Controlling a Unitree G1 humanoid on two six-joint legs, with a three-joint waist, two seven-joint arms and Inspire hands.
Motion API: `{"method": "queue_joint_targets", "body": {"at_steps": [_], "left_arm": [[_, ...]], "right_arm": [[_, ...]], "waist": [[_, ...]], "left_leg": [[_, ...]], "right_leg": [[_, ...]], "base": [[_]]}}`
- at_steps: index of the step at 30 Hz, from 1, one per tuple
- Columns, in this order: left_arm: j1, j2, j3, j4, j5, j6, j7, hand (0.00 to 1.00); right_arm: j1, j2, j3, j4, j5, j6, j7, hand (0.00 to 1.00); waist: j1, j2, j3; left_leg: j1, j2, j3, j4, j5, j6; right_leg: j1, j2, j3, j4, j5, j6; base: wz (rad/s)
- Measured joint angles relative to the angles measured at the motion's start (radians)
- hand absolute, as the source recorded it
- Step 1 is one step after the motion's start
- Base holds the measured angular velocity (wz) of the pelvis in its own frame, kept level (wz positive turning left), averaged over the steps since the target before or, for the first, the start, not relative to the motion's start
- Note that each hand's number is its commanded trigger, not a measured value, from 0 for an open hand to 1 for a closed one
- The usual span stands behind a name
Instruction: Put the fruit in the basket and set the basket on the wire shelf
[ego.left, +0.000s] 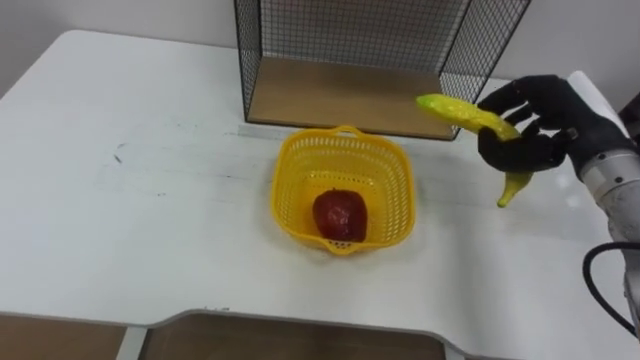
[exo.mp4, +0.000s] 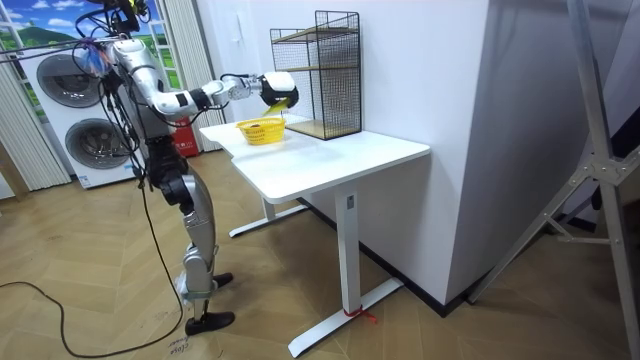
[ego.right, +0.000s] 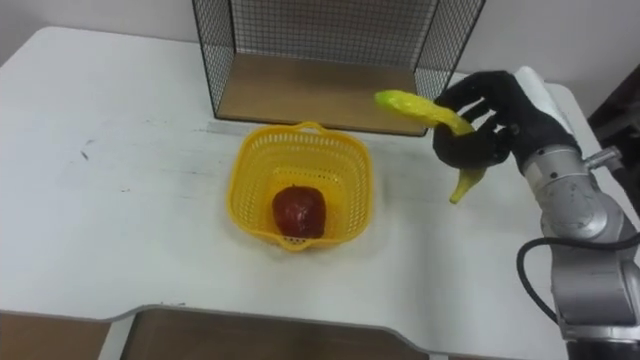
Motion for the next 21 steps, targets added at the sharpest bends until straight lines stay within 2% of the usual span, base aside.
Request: {"method": "queue_joint_targets", "body": {"at_steps": [3,8,15,18,21], "left_arm": [[0.001,0.0,-0.002,-0.013,0.0,0.0,0.0,0.0],[-0.003,0.001,-0.027,-0.015,0.0,0.0,-0.003,0.0],[-0.009,0.001,-0.037,-0.016,-0.001,-0.001,-0.003,0.0],[-0.007,0.001,-0.039,-0.018,-0.001,-0.001,-0.004,0.0],[-0.007,0.0,-0.04,-0.018,0.0,0.0,-0.005,0.0]], "right_arm": [[0.0,0.008,0.026,-0.022,-0.024,0.001,0.001,1.0],[0.0,0.009,0.054,-0.09,-0.037,0.009,0.039,1.0],[0.0,0.023,0.119,-0.175,-0.074,0.01,0.078,1.0],[0.0,0.023,0.148,-0.197,-0.08,0.012,0.092,1.0],[0.0,0.024,0.164,-0.224,-0.081,0.012,0.122,1.0]], "waist": [[0.001,-0.01,-0.0084],[0.005,-0.016,-0.012],[0.029,-0.011,-0.0066],[0.031,-0.01,-0.0016],[0.032,-0.012,-0.0006]], "left_leg": [[0.0,0.003,0.009,-0.007,0.003,-0.002],[-0.001,0.001,0.01,-0.012,0.003,-0.002],[-0.005,0.003,0.009,-0.014,0.003,-0.002],[-0.011,0.002,0.008,-0.014,0.002,-0.002],[-0.016,0.002,0.004,-0.013,0.002,-0.002]], "right_leg": [[-0.002,0.002,0.003,-0.011,0.002,-0.003],[-0.008,0.0,0.005,-0.008,0.002,-0.003],[-0.015,0.002,0.005,-0.007,0.002,-0.003],[-0.018,0.002,0.004,-0.007,0.002,-0.003],[-0.02,0.002,0.003,-0.008,0.002,-0.003]], "base": [[-0.05],[-0.01],[0.0],[0.01],[0.05]]}}
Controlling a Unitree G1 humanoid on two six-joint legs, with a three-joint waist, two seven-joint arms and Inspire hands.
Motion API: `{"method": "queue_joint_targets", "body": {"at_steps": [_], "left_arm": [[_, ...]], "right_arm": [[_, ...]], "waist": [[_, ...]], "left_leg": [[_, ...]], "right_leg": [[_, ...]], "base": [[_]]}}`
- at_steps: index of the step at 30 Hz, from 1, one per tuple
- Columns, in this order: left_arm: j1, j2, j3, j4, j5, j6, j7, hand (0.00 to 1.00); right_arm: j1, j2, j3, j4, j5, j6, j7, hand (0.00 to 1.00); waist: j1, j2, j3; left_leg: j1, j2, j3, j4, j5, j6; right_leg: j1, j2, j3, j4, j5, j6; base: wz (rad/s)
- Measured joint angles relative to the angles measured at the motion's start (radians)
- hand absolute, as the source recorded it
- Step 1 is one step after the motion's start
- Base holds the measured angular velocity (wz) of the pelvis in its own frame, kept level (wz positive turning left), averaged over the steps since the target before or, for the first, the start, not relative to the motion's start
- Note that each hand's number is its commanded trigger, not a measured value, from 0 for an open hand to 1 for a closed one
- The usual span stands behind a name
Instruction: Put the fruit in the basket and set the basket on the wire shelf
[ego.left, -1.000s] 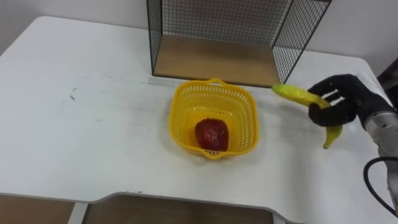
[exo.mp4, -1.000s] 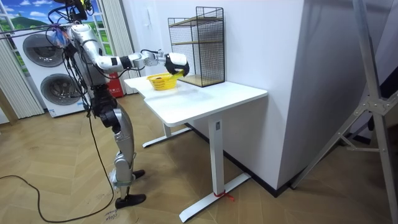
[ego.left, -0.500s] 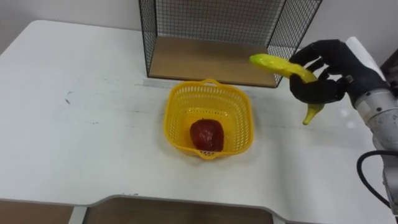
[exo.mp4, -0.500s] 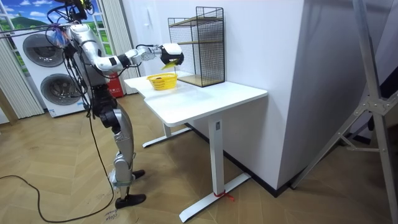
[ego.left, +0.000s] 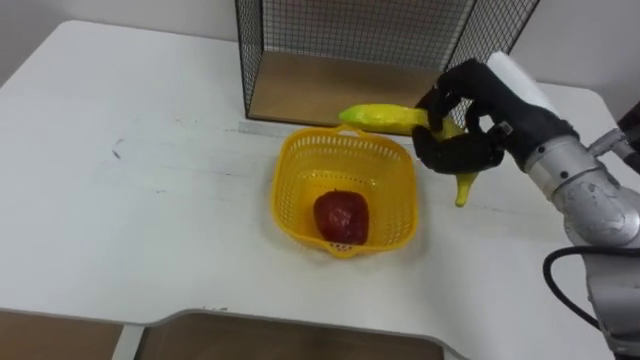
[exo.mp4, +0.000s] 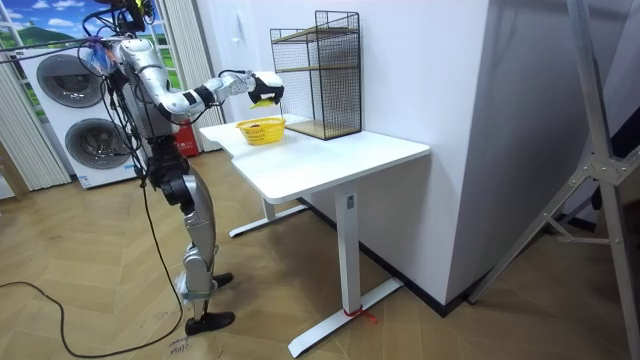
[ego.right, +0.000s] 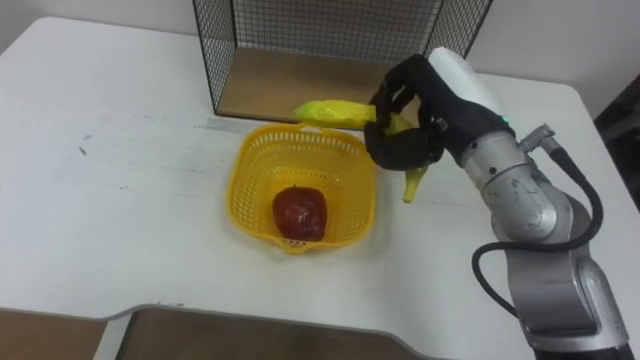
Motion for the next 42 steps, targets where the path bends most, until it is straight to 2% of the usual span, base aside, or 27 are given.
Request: {"method": "queue_joint_targets", "body": {"at_steps": [6,11,16,17,19,20,21,29,42], "left_arm": [[-0.023,-0.005,0.0,0.0,0.008,0.0,-0.001,0.0],[-0.041,-0.006,0.0,0.0,0.003,-0.001,0.002,0.0],[-0.049,-0.007,-0.025,0.009,-0.001,-0.005,0.004,0.0],[-0.054,-0.007,-0.031,0.019,-0.001,-0.007,0.004,0.0],[-0.059,-0.007,-0.037,0.027,-0.001,-0.008,0.004,0.0],[-0.06,-0.007,-0.037,0.027,-0.001,-0.008,0.003,0.0],[-0.061,-0.007,-0.037,0.027,-0.001,-0.008,0.003,0.0],[-0.076,-0.008,-0.037,0.03,-0.005,-0.009,0.0,0.0],[-0.078,-0.008,-0.036,0.069,-0.029,-0.01,0.003,0.0]], "right_arm": [[0.0,0.001,0.0,-0.034,-0.056,0.0,0.054,1.0],[0.0,0.004,0.021,-0.034,-0.065,0.0,0.077,1.0],[0.0,0.026,0.039,-0.034,-0.065,0.001,0.117,1.0],[0.001,0.028,0.041,-0.034,-0.065,0.001,0.125,0.64],[0.007,0.029,0.041,-0.034,-0.065,0.001,0.135,0.54],[0.013,0.034,0.041,-0.034,-0.069,0.001,0.14,0.24],[0.016,0.04,0.041,-0.034,-0.072,0.001,0.142,0.0],[0.028,0.073,0.069,-0.033,-0.084,0.008,0.159,0.0],[0.055,0.107,0.069,-0.026,-0.084,0.01,0.161,0.0]], "waist": [[0.022,-0.005,-0.0014],[0.025,-0.006,-0.001],[0.033,-0.01,0.0014],[0.036,-0.011,0.0033],[0.04,-0.015,0.0058],[0.043,-0.018,0.0071],[0.043,-0.019,0.0077],[0.047,-0.016,0.0107],[0.048,-0.009,0.0083]], "left_leg": [[-0.012,0.0,0.001,0.002,0.0,0.0],[-0.013,0.0,0.003,0.001,0.0,0.0],[-0.008,0.0,0.005,0.0,0.0,0.0],[-0.008,0.0,0.005,0.0,0.0,0.0],[-0.009,0.0,0.004,0.001,0.0,0.0],[-0.01,0.0,0.004,0.001,0.0,0.0],[-0.011,0.001,0.003,0.002,0.0,0.0],[-0.02,0.0,-0.001,0.007,0.0,0.0],[-0.022,0.0,-0.006,0.013,0.0,0.0]], "right_leg": [[-0.012,0.0,0.001,0.001,0.0,0.0],[-0.013,0.0,0.001,0.001,0.0,0.0],[-0.012,0.001,0.002,0.001,0.0,0.0],[-0.012,0.001,0.002,0.001,0.0,0.0],[-0.012,0.001,0.001,0.001,0.0,0.0],[-0.013,0.001,0.0,0.001,0.0,0.0],[-0.013,0.001,-0.001,0.001,0.0,0.0],[-0.016,0.001,-0.004,0.0,0.0,0.0],[-0.013,0.001,-0.007,0.001,0.0,-0.001]], "base": [[0.0],[0.0],[0.0],[0.0],[0.0],[0.0],[0.0],[0.0],[0.0]]}}
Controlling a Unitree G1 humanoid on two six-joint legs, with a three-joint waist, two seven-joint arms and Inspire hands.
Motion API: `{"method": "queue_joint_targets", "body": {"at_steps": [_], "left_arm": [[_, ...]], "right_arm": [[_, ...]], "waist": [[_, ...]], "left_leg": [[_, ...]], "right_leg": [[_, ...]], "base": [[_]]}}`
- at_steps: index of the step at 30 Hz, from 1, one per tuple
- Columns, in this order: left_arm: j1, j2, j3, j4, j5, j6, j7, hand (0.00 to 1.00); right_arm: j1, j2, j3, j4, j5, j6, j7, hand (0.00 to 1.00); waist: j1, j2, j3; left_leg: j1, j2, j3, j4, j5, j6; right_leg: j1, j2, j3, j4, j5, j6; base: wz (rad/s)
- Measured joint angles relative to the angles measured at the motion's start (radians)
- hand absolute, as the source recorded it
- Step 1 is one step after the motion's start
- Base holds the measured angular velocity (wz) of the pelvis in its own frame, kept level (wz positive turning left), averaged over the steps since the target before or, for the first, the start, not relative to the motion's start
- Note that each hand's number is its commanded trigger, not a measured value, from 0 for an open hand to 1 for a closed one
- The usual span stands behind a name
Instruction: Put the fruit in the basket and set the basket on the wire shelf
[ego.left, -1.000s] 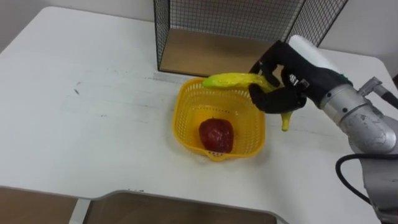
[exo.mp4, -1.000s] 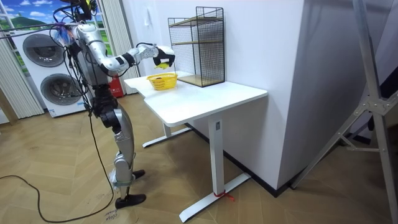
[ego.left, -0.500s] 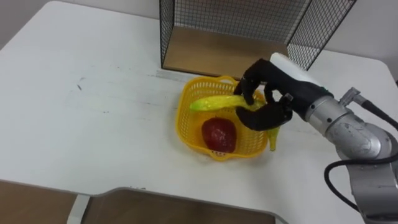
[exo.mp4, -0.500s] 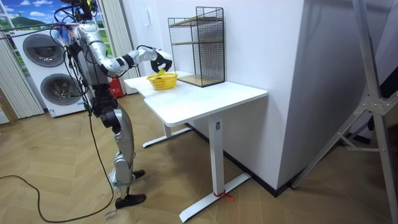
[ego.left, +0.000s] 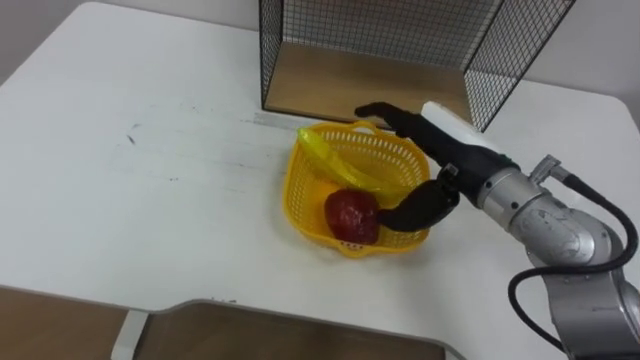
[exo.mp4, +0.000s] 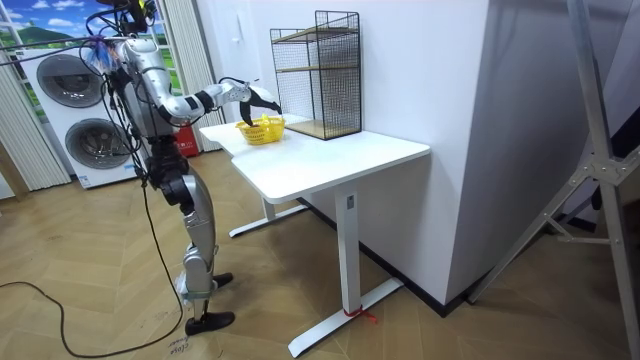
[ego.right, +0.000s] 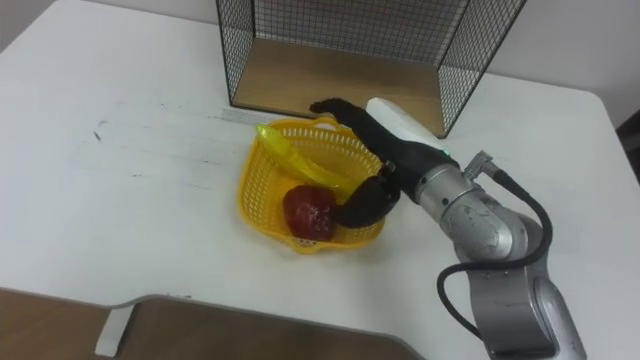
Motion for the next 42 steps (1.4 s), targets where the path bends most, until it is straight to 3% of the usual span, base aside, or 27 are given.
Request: {"method": "queue_joint_targets", "body": {"at_steps": [13,15,20,23,27,28,33,36,38,42], "left_arm": [[0.015,0.0,0.002,-0.001,0.0,0.006,0.001,0.0],[0.026,0.0,0.003,0.002,-0.017,0.005,0.001,0.0],[0.063,-0.004,0.03,0.004,-0.125,-0.021,0.003,0.0],[0.087,-0.016,0.101,0.029,-0.24,-0.042,0.014,0.0],[0.119,-0.022,0.207,0.053,-0.362,-0.056,0.05,0.0],[0.131,-0.023,0.239,0.06,-0.411,-0.057,0.066,0.0],[0.162,-0.023,0.378,0.035,-0.545,-0.057,0.169,0.0],[0.151,-0.02,0.512,0.026,-0.698,-0.061,0.292,0.0],[0.142,-0.018,0.579,-0.007,-0.77,-0.086,0.396,0.0],[0.135,-0.017,0.68,-0.17,-0.868,-0.091,0.577,0.0]], "right_arm": [[0.005,0.003,-0.006,0.002,0.031,0.0,-0.019,0.0],[0.005,0.004,-0.016,0.003,0.056,-0.002,-0.03,0.0],[0.012,0.003,-0.09,0.014,0.158,-0.023,-0.12,0.0],[0.037,0.005,-0.147,0.015,0.259,-0.041,-0.199,0.0],[0.051,0.005,-0.231,0.017,0.356,-0.064,-0.294,0.0],[0.065,0.005,-0.259,0.017,0.363,-0.069,-0.331,0.0],[0.172,0.005,-0.375,0.042,0.447,-0.073,-0.437,0.0],[0.208,0.005,-0.395,0.07,0.484,-0.072,-0.512,0.0],[0.222,0.006,-0.396,0.097,0.486,-0.071,-0.56,0.0],[0.257,0.006,-0.417,0.091,0.491,-0.07,-0.622,0.0]], "waist": [[-0.013,0.005,-0.0028],[-0.03,0.014,0.0007],[-0.04,0.033,-0.0022],[-0.053,0.053,-0.0069],[-0.072,0.076,-0.0042],[-0.079,0.082,-0.0081],[-0.091,0.081,-0.0174],[-0.083,0.081,-0.0179],[-0.081,0.082,-0.0173],[-0.075,0.09,-0.0162]], "left_leg": [[0.001,0.0,-0.009,0.009,0.0,0.0],[0.003,-0.002,-0.018,0.013,0.0,0.0],[0.008,0.0,-0.015,0.015,0.0,0.0],[0.022,-0.003,-0.019,0.014,-0.001,0.002],[0.032,-0.003,-0.019,0.014,-0.001,0.002],[0.032,-0.004,-0.02,0.013,-0.001,0.002],[0.035,-0.019,-0.027,0.002,0.005,0.007],[0.054,-0.018,-0.019,-0.013,0.006,0.009],[0.07,-0.021,-0.023,-0.026,0.006,0.009],[0.066,-0.03,-0.03,-0.028,0.005,0.01]], "right_leg": [[0.009,0.0,-0.011,0.001,0.001,-0.001],[0.018,0.0,-0.021,0.0,0.001,-0.001],[0.029,0.0,-0.02,-0.001,0.001,-0.001],[0.045,-0.002,-0.022,-0.002,0.001,-0.001],[0.057,-0.002,-0.024,-0.004,0.001,-0.001],[0.058,-0.003,-0.024,-0.007,0.0,0.0],[0.054,-0.019,-0.024,-0.018,-0.01,0.009],[0.066,-0.018,-0.019,-0.016,-0.006,0.011],[0.079,-0.021,-0.02,-0.017,-0.007,0.012],[0.068,-0.022,-0.02,-0.019,-0.011,0.016]], "base": [[0.02],[0.13],[0.02],[0.03],[0.0],[0.03],[0.05],[-0.09],[-0.02],[0.04]]}}
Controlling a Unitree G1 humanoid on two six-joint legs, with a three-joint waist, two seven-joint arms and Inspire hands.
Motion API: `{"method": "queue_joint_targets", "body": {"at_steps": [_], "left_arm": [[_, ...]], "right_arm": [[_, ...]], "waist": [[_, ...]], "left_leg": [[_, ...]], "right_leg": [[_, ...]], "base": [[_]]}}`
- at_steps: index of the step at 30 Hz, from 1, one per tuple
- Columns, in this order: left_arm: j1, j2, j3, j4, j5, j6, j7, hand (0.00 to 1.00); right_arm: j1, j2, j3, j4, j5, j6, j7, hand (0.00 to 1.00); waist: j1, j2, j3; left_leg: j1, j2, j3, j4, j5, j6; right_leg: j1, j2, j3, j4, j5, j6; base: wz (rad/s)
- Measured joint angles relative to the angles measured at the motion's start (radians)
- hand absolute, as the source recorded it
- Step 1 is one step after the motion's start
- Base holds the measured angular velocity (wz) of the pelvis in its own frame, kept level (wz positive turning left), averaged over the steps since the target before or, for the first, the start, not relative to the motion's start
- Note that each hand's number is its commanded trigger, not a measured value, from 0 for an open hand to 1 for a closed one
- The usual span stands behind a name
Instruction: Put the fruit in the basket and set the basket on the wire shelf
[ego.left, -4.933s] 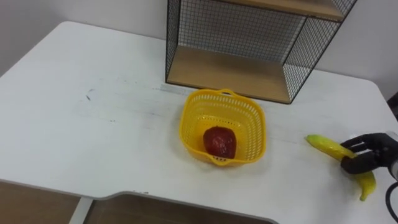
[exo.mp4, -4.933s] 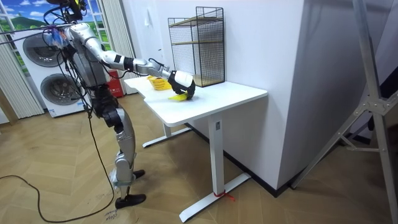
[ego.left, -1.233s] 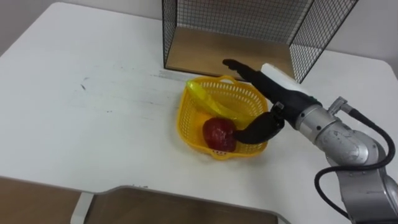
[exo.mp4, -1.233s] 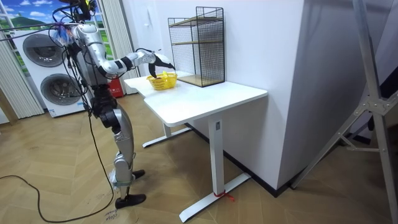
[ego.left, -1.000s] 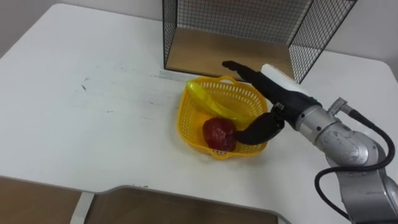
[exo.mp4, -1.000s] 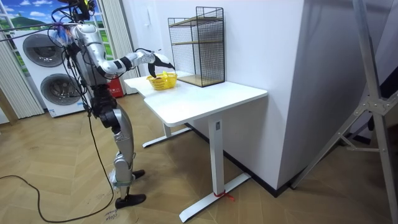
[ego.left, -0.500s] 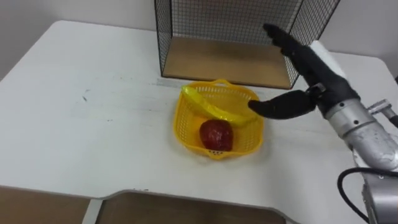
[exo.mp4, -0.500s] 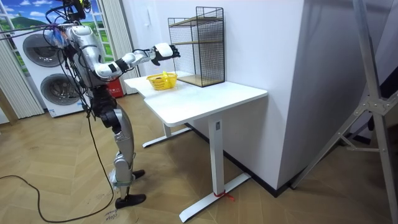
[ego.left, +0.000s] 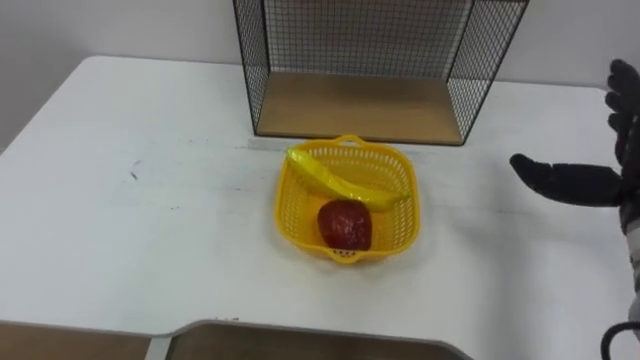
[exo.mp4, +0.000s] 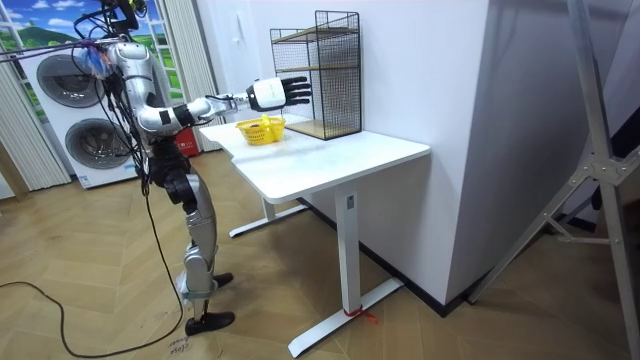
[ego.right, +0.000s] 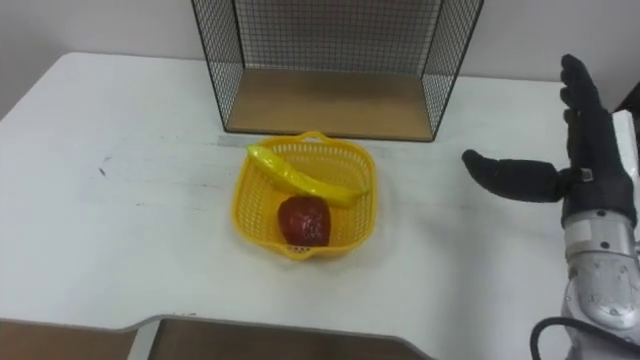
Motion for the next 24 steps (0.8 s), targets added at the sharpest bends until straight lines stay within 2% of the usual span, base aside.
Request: {"method": "queue_joint_targets", "body": {"at_steps": [1,3,4,5,7,9,11,12,14,15,17,20,24], "left_arm": [[0.001,0.002,0.022,-0.022,-0.006,-0.001,0.025,0.0],[-0.017,0.017,0.089,-0.127,-0.034,-0.005,0.133,0.0],[-0.016,0.02,0.098,-0.152,-0.033,-0.012,0.159,0.0],[-0.016,0.023,0.118,-0.214,-0.032,-0.025,0.219,0.0],[-0.008,0.024,0.134,-0.301,-0.029,-0.051,0.309,0.0],[0.002,0.024,0.145,-0.404,-0.021,-0.064,0.388,0.0],[0.025,0.024,0.159,-0.564,-0.009,-0.076,0.468,0.0],[0.029,0.024,0.163,-0.605,0.01,-0.077,0.481,0.0],[0.033,0.024,0.175,-0.78,0.096,-0.084,0.519,0.0],[0.032,0.024,0.175,-0.818,0.115,-0.093,0.523,0.0],[0.029,0.027,0.173,-0.955,0.192,-0.117,0.525,0.0],[0.025,0.034,0.157,-1.098,0.22,-0.131,0.501,0.0],[0.002,0.039,0.102,-1.177,0.221,-0.138,0.422,0.0]], "right_arm": [[0.003,0.0,-0.006,0.0,0.0,0.0,-0.013,0.0],[0.021,0.0,-0.031,0.0,0.0,0.0,-0.065,0.0],[0.025,0.0,-0.034,0.0,-0.004,0.0,-0.075,0.0],[0.04,0.0,-0.04,0.0,-0.009,-0.001,-0.096,0.0],[0.067,0.0,-0.043,0.0,-0.013,-0.003,-0.12,0.0],[0.093,0.001,-0.046,0.006,-0.012,-0.006,-0.134,0.0],[0.108,0.001,-0.046,0.006,-0.015,-0.006,-0.14,0.0],[0.112,0.001,-0.046,0.006,-0.02,-0.006,-0.144,0.0],[0.125,0.002,-0.047,0.006,-0.055,-0.007,-0.15,0.0],[0.124,0.001,-0.049,0.006,-0.058,-0.009,-0.151,0.0],[0.122,0.0,-0.056,0.006,-0.056,-0.023,-0.151,0.0],[0.121,0.002,-0.055,0.008,-0.039,-0.03,-0.144,0.0],[0.116,0.002,-0.05,0.009,-0.034,-0.03,-0.125,0.0]], "waist": [[0.008,0.004,0.0005],[0.029,0.013,-0.0026],[0.039,0.017,-0.0042],[0.051,0.024,-0.0092],[0.065,0.033,-0.0125],[0.081,0.04,-0.0134],[0.082,0.049,-0.0138],[0.083,0.051,-0.0133],[0.087,0.053,-0.0127],[0.084,0.051,-0.0116],[0.082,0.051,-0.007],[0.071,0.053,-0.0066],[0.065,0.048,-0.0033]], "left_leg": [[-0.001,0.0,0.002,0.0,0.0,0.0],[0.0,-0.001,0.006,-0.003,0.0,0.001],[0.002,-0.001,0.005,-0.005,0.0,0.001],[0.003,-0.003,0.003,-0.01,-0.001,0.001],[0.011,-0.003,-0.001,-0.017,0.0,0.003],[0.015,-0.003,0.0,-0.018,-0.001,0.004],[0.009,-0.006,-0.004,-0.02,-0.001,0.004],[0.008,-0.006,-0.01,-0.019,-0.001,0.004],[0.005,-0.01,-0.021,-0.013,-0.001,0.004],[0.005,-0.011,-0.022,-0.013,-0.001,0.004],[-0.002,-0.018,-0.041,-0.001,-0.004,0.007],[-0.012,-0.02,-0.043,0.004,-0.004,0.01],[-0.012,-0.02,-0.043,0.006,-0.004,0.01]], "right_leg": [[-0.001,0.0,0.002,0.0,0.0,0.0],[-0.005,-0.002,0.003,0.0,0.0,0.0],[-0.007,-0.003,0.003,0.001,0.0,0.0],[-0.012,-0.004,0.009,0.004,0.0,0.0],[-0.013,-0.006,0.017,0.008,-0.001,0.002],[-0.019,-0.006,0.027,0.018,-0.001,0.003],[-0.029,-0.005,0.031,0.02,-0.001,0.003],[-0.029,-0.005,0.031,0.019,-0.001,0.003],[-0.027,-0.004,0.027,0.02,-0.001,0.003],[-0.027,-0.004,0.027,0.019,-0.001,0.003],[-0.025,-0.005,0.025,0.018,-0.003,0.004],[-0.031,-0.009,0.023,0.02,-0.004,0.005],[-0.028,-0.008,0.023,0.019,-0.004,0.006]], "base": [[-0.03],[-0.07],[-0.1],[-0.12],[-0.13],[-0.13],[-0.07],[0.0],[0.05],[0.06],[0.06],[0.01],[0.01]]}}
